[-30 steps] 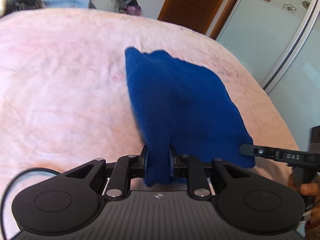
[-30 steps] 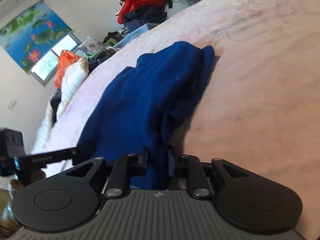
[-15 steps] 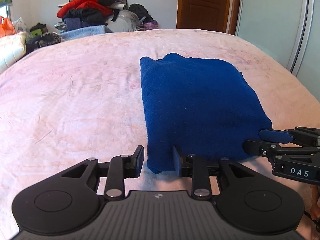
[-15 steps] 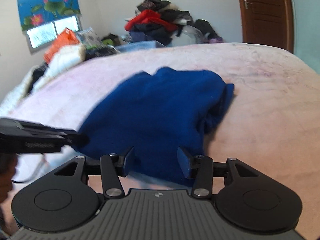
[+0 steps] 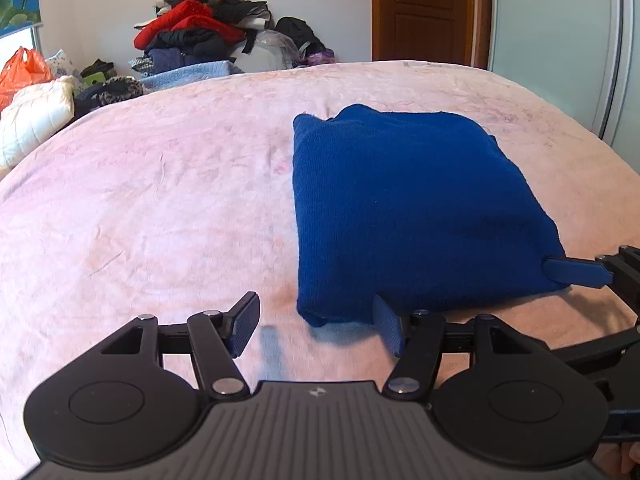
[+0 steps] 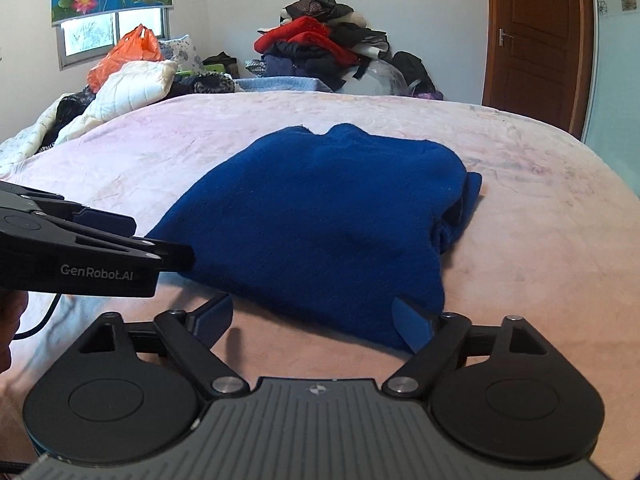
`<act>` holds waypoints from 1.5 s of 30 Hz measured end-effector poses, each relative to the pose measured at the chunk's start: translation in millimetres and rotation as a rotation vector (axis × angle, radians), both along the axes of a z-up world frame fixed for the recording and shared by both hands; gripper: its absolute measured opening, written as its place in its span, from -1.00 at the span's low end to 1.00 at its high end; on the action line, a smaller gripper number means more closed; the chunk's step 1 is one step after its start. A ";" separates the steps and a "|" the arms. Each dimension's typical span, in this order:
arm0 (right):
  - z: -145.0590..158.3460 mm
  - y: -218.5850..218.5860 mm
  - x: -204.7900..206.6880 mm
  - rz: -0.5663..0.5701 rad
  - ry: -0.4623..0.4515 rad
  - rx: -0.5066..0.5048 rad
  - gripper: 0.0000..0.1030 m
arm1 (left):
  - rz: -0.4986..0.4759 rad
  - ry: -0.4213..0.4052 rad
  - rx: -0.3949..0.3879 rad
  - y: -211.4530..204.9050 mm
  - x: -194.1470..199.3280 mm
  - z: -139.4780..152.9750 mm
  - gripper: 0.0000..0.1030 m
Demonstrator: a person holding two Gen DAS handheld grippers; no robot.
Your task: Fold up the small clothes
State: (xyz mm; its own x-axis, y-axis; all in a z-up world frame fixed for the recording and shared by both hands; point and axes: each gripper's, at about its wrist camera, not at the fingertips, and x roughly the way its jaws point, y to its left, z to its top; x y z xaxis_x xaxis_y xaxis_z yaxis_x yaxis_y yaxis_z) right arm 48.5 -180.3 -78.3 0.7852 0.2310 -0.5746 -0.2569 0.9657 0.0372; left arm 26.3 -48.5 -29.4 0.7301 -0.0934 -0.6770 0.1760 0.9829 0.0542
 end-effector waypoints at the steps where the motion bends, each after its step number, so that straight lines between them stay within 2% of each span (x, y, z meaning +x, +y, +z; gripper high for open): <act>1: 0.1 0.9 -0.6 -0.005 0.005 -0.003 0.80 | 0.002 0.001 -0.001 0.0 -0.5 -0.3 0.20; 4: 1.0 3.2 -4.4 -0.026 0.021 -0.006 0.91 | 0.009 0.007 -0.005 0.8 -2.8 -1.3 0.22; 7: 2.7 4.3 -9.9 -0.068 0.039 0.001 0.99 | 0.025 0.007 -0.011 3.1 -5.1 -3.1 0.38; 9: 3.5 4.4 -12.5 -0.105 0.063 0.003 0.99 | 0.028 0.010 -0.007 3.8 -6.9 -4.9 0.40; 13: 3.5 0.3 -12.7 -0.224 0.169 0.029 0.99 | 0.037 0.027 0.004 5.6 -9.3 -9.7 0.40; 18: 5.4 -0.5 -18.2 -0.247 0.173 0.037 0.99 | 0.052 0.042 -0.010 10.7 -11.3 -10.3 0.40; 22: 4.2 -0.5 -16.7 -0.276 0.217 0.065 0.99 | 0.058 0.045 -0.008 13.0 -13.1 -10.4 0.45; 28: 2.1 5.7 -19.3 -0.274 0.198 0.019 0.99 | 0.080 0.063 -0.033 19.3 -13.7 -10.9 0.51; 37: 4.6 -3.8 -20.2 -0.298 0.171 0.058 0.99 | 0.113 0.065 -0.033 21.3 -15.5 -12.9 0.60; 45: 3.9 -2.4 -17.9 -0.298 0.170 0.032 0.99 | 0.120 0.071 -0.040 23.1 -15.7 -13.0 0.61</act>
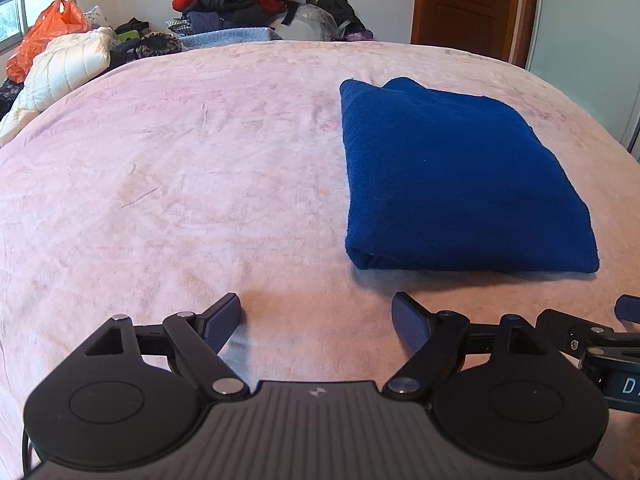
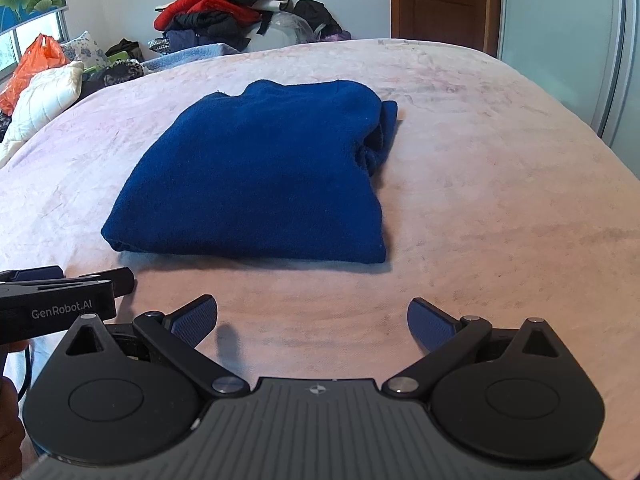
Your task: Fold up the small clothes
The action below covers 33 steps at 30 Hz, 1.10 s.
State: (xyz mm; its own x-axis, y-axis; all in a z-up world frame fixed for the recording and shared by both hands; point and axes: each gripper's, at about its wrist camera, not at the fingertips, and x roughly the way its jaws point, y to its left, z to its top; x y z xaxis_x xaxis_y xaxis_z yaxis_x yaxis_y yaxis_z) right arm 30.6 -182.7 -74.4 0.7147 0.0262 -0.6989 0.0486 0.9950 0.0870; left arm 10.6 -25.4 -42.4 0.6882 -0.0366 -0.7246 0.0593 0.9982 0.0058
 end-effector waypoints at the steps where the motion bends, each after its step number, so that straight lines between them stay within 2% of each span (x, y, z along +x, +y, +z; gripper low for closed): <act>1: 0.0 -0.3 0.2 0.000 0.000 -0.001 0.99 | 0.000 -0.001 0.001 -0.2 -0.1 0.0 0.61; 33: -1.2 2.0 -0.6 0.017 0.001 -0.005 0.99 | 0.000 -0.001 0.004 -0.7 0.1 -0.6 0.63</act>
